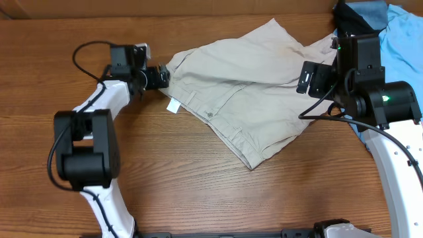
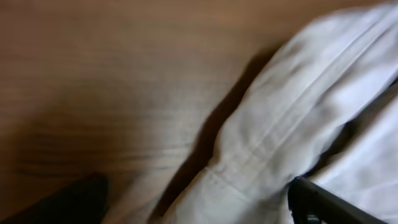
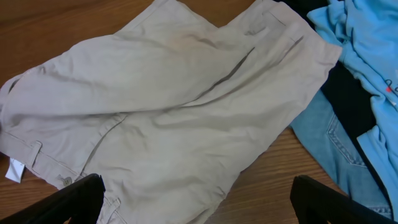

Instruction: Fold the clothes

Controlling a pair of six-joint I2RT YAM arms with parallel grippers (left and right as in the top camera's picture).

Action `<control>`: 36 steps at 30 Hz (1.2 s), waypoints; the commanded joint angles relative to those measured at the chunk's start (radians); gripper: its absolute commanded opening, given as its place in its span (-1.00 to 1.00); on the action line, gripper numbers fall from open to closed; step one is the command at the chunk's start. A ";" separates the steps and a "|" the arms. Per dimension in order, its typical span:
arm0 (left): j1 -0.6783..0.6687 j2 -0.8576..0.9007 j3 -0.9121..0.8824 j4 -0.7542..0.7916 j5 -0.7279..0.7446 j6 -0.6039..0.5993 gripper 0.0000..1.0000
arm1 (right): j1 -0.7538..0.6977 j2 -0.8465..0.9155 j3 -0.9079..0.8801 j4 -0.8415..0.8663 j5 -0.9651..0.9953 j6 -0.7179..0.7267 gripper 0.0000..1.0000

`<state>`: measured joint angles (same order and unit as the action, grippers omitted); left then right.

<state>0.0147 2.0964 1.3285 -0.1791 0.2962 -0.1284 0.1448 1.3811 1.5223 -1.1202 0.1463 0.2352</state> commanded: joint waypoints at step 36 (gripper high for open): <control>0.213 0.029 0.779 -1.011 0.098 -0.031 1.00 | -0.002 -0.010 0.017 0.011 0.007 0.004 1.00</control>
<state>0.2787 2.1395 2.1109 -1.0611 0.2890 -0.1440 0.1448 1.3811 1.5223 -1.1156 0.1459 0.2352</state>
